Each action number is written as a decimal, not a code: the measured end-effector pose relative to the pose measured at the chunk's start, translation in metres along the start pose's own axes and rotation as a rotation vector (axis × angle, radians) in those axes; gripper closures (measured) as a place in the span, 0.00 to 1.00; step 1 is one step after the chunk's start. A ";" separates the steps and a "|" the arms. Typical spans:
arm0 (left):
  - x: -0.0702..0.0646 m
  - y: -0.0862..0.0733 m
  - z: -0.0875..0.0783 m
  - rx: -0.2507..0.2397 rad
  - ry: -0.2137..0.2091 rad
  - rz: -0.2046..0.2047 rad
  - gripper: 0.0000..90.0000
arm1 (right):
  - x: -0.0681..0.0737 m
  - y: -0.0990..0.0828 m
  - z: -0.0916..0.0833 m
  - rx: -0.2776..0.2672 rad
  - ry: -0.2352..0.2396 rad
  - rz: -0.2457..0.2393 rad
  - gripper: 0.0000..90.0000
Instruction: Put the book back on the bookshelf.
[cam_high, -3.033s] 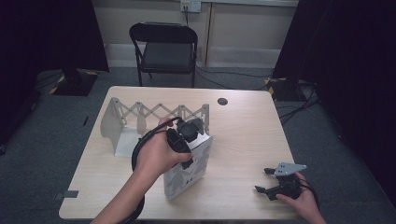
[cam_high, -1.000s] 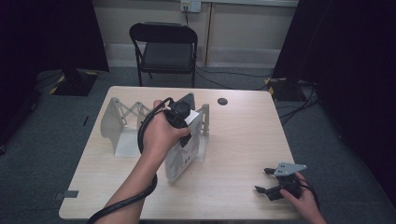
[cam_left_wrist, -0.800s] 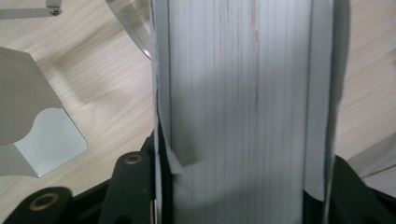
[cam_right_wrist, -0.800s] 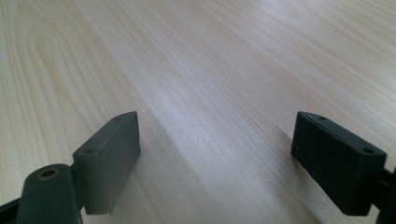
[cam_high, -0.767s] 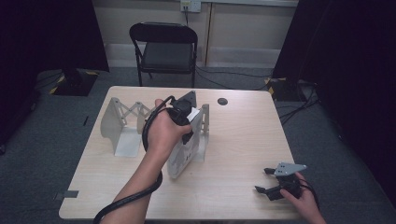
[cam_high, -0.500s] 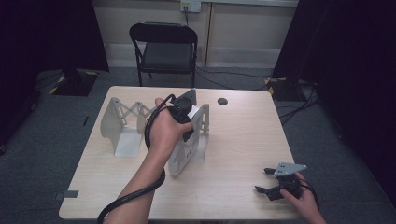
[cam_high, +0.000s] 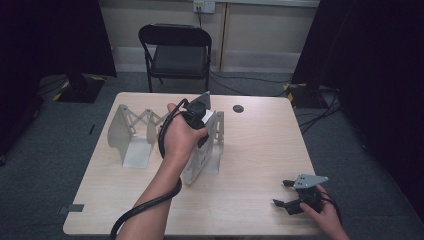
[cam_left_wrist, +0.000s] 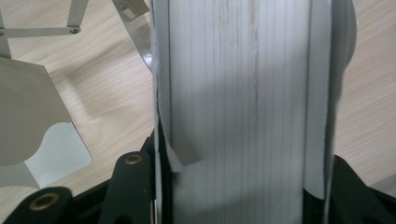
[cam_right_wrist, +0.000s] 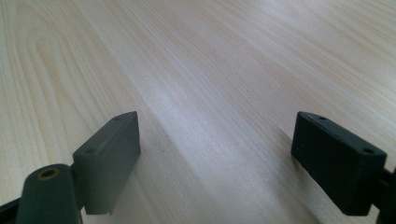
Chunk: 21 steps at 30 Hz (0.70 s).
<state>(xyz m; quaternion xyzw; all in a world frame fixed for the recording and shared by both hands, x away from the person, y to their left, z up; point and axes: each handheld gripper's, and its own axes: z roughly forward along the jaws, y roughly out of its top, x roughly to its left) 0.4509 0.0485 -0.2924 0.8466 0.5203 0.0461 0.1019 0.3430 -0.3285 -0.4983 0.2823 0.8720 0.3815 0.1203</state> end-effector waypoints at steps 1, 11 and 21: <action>0.000 0.001 0.000 -0.003 -0.001 -0.007 0.59 | 0.000 0.000 0.000 0.000 0.000 0.000 0.17; 0.000 0.009 0.004 -0.011 -0.010 -0.058 0.59 | 0.000 0.000 0.000 0.000 0.000 0.001 0.17; -0.003 0.018 0.009 -0.024 0.018 -0.100 0.59 | 0.000 0.000 0.000 -0.001 0.000 -0.001 0.17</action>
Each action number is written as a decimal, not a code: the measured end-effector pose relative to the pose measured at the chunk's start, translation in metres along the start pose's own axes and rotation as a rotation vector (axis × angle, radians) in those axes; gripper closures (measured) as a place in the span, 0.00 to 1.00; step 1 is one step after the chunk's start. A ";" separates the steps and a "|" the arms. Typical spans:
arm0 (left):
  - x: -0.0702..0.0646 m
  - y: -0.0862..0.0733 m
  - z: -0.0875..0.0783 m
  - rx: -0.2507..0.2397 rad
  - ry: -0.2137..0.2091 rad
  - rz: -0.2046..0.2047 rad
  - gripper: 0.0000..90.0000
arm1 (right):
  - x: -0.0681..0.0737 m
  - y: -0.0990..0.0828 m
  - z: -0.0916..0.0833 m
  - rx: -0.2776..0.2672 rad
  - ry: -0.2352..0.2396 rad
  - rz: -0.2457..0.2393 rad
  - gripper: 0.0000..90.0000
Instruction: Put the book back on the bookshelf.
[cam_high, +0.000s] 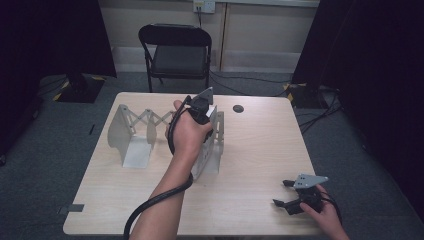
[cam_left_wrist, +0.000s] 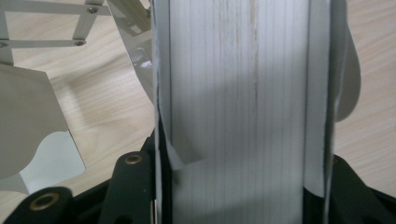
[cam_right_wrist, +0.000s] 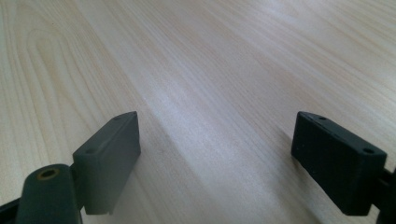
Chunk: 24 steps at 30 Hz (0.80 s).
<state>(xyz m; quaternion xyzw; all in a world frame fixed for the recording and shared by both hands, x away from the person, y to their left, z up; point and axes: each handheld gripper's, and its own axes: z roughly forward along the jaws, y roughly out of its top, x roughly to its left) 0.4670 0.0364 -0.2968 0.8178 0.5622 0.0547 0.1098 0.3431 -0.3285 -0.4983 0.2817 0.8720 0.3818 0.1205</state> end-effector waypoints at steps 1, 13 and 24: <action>0.001 0.001 0.001 -0.004 0.001 -0.005 0.59 | 0.000 0.000 0.000 0.000 0.000 0.001 0.17; -0.003 0.008 0.007 -0.007 0.020 -0.016 0.59 | 0.000 0.000 0.000 0.001 0.000 0.002 0.17; -0.007 0.014 0.010 -0.013 0.017 -0.045 0.59 | 0.000 0.000 0.000 0.000 0.000 0.003 0.17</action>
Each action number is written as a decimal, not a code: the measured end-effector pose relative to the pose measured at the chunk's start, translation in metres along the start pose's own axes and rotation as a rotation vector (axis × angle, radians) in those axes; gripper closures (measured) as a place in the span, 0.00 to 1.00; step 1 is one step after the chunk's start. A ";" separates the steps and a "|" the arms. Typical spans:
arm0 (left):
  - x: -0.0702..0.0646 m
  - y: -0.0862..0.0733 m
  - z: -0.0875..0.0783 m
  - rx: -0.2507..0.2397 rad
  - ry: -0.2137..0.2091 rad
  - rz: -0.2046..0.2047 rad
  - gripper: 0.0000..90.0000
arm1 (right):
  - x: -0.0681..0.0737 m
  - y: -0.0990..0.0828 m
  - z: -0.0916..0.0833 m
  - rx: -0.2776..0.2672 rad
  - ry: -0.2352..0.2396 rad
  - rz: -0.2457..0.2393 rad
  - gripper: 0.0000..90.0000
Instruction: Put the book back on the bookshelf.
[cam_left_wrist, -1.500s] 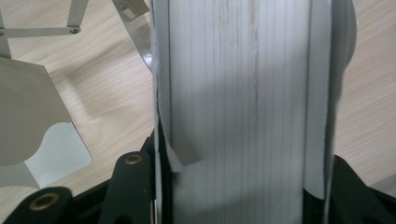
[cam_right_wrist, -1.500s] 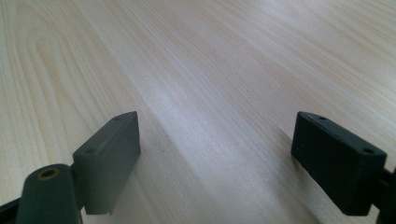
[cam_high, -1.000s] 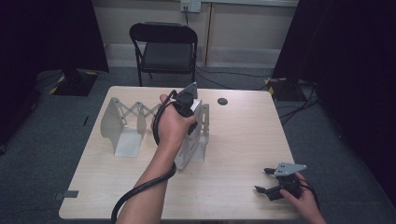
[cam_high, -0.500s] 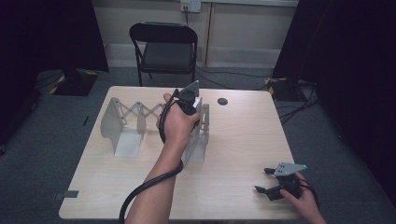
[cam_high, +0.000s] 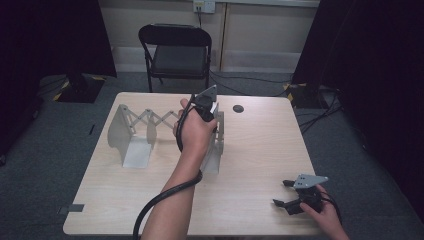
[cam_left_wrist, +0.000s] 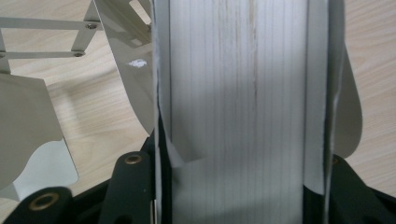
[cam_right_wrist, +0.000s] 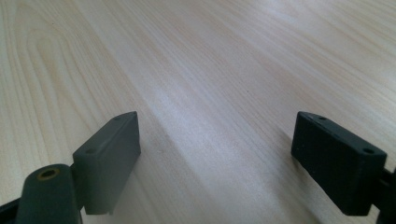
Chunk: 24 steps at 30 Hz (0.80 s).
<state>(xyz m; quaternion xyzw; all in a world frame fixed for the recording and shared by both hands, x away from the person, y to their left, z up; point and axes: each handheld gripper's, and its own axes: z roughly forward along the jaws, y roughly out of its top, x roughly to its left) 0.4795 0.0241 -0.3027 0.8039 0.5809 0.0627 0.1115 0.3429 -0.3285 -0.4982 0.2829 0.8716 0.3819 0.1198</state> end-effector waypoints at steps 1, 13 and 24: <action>0.000 0.000 0.000 0.001 -0.001 -0.006 0.59 | 0.000 0.000 0.000 0.000 0.000 -0.001 0.17; -0.002 0.003 0.003 0.000 0.002 -0.019 0.59 | 0.000 0.000 0.000 0.000 0.000 0.000 0.17; -0.002 0.001 0.007 -0.017 0.000 -0.035 0.58 | 0.000 0.000 0.000 0.001 0.000 0.000 0.17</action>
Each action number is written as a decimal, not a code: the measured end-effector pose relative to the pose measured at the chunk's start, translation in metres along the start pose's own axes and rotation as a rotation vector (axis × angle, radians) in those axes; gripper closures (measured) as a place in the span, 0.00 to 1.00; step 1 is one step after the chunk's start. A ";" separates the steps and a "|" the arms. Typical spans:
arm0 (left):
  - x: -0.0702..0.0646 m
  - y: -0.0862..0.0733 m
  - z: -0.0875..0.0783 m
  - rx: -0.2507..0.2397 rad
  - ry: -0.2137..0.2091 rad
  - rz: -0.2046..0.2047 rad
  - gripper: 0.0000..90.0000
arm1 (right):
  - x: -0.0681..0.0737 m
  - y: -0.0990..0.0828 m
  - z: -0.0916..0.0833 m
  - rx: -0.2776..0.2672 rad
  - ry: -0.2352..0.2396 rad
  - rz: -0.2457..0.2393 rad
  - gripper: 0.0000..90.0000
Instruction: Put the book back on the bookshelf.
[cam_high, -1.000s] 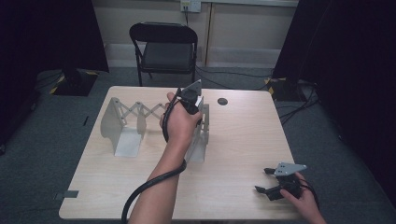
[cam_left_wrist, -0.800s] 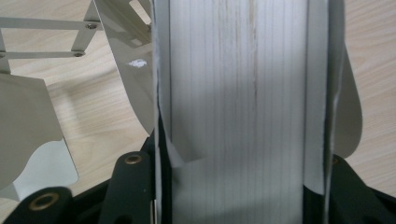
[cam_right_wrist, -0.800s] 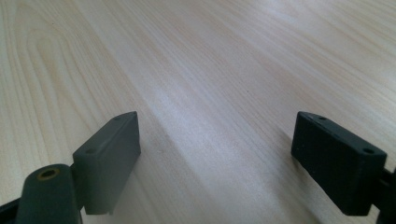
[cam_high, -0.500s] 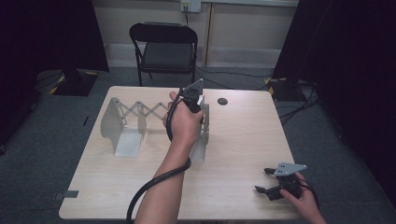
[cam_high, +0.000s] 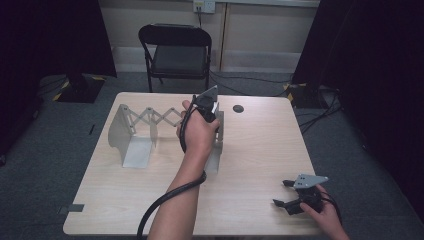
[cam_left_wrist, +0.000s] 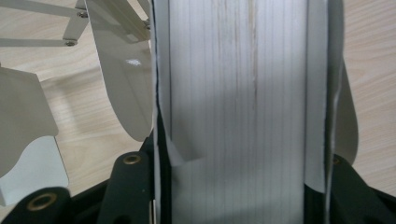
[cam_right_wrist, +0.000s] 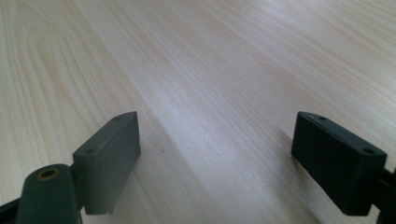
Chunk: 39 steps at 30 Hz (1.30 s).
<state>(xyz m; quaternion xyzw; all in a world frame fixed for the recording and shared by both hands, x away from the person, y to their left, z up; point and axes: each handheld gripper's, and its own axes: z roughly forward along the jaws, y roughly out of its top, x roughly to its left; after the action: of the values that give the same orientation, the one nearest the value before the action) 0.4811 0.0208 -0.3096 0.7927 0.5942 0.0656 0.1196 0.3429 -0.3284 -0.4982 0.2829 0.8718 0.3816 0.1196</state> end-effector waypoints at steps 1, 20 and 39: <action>0.001 0.000 0.000 0.006 -0.002 0.002 0.58 | 0.000 0.000 0.000 0.000 0.000 0.000 0.17; 0.006 -0.008 -0.026 -0.036 -0.050 0.026 0.50 | 0.000 0.000 0.000 -0.001 0.000 -0.002 0.16; 0.015 -0.030 -0.025 -0.040 -0.096 0.079 0.42 | 0.000 0.000 0.000 -0.001 0.000 -0.002 0.16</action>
<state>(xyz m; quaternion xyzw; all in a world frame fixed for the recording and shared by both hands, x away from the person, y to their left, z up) 0.4517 0.0462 -0.2942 0.8152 0.5545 0.0442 0.1613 0.3430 -0.3282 -0.4984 0.2818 0.8719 0.3821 0.1201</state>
